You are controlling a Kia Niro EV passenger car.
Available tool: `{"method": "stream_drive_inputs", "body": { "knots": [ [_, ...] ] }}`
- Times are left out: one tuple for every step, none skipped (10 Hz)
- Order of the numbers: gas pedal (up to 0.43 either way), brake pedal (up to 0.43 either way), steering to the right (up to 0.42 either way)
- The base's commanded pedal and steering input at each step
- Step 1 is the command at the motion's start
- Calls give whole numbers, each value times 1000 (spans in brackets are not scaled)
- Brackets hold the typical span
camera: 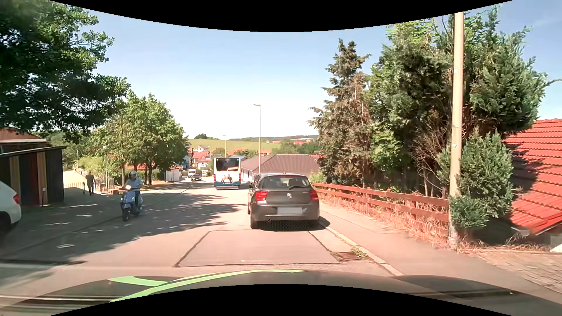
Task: Follow the waypoints while adhering to traffic rules and regulations
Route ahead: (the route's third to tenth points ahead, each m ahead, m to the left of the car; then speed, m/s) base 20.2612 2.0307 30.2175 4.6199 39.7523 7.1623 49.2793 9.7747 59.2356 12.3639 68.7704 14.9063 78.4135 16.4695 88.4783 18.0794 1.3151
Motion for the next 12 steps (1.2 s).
{"method": "stream_drive_inputs", "body": {
  "knots": [
    [0,329,-98],
    [0,323,-121],
    [0,323,-144],
    [0,323,-168],
    [0,323,-202],
    [0,323,-226],
    [0,323,-254],
    [0,323,-276],
    [0,317,-294],
    [0,317,-300],
    [0,317,-298],
    [0,311,-279]
  ]
}}
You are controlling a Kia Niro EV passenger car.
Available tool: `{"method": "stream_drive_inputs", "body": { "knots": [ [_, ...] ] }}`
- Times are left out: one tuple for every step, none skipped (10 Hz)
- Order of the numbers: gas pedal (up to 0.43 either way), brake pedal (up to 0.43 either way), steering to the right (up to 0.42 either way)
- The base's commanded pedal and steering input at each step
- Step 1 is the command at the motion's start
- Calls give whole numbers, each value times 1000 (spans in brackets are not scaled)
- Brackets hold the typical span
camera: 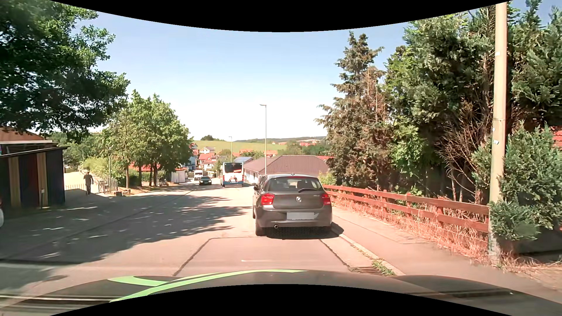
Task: Follow the waypoints while adhering to traffic rules and regulations
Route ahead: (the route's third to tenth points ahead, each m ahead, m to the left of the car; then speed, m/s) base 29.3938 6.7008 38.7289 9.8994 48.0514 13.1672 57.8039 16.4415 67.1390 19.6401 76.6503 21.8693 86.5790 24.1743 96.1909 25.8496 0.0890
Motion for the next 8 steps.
{"method": "stream_drive_inputs", "body": {
  "knots": [
    [0,311,-248],
    [0,311,-236],
    [0,311,-239],
    [0,311,-239],
    [0,311,-239],
    [0,311,-239],
    [0,311,-239],
    [0,311,-239]
  ]
}}
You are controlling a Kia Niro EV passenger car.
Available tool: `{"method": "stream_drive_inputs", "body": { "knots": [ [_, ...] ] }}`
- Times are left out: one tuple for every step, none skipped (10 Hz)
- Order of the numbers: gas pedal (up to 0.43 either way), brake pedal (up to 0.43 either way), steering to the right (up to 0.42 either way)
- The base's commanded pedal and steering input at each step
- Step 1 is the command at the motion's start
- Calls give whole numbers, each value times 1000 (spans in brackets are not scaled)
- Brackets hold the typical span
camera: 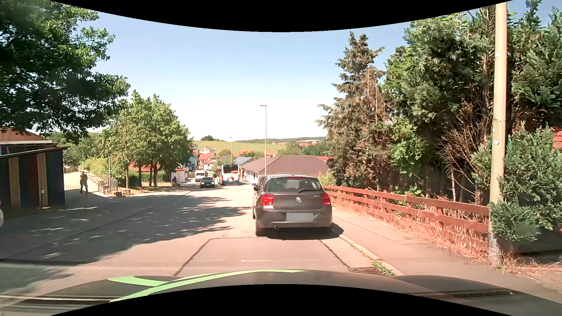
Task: Follow the waypoints while adhering to traffic rules and regulations
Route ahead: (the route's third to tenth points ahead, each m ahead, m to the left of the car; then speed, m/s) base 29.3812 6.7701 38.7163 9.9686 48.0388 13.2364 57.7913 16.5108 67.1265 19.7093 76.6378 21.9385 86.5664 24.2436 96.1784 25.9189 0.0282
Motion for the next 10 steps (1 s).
{"method": "stream_drive_inputs", "body": {
  "knots": [
    [0,311,-240],
    [0,311,-239],
    [0,311,-239],
    [0,311,-239],
    [0,311,-239],
    [0,311,-239],
    [0,311,-239],
    [0,311,-239],
    [0,311,-239],
    [0,311,-239]
  ]
}}
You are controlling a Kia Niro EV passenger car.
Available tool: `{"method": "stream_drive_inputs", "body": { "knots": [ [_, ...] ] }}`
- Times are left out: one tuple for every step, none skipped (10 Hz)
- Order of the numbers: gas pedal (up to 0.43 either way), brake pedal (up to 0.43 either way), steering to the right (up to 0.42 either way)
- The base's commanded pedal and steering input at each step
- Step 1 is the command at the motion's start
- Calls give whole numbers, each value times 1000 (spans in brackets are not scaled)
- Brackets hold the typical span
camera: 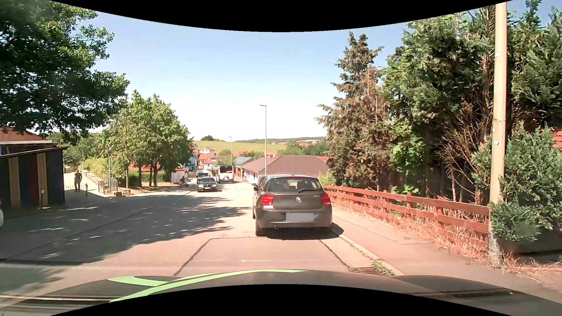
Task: Follow the waypoints while adhering to traffic rules and regulations
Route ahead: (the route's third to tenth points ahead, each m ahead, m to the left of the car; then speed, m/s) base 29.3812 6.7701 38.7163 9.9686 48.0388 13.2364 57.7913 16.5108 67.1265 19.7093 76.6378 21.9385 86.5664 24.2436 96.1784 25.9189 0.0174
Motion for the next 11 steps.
{"method": "stream_drive_inputs", "body": {
  "knots": [
    [0,311,-239],
    [0,311,-239],
    [0,311,-239],
    [0,311,-239],
    [0,311,-239],
    [0,311,-239],
    [0,311,-239],
    [0,311,-239],
    [0,311,-239],
    [0,311,-239],
    [0,311,-239]
  ]
}}
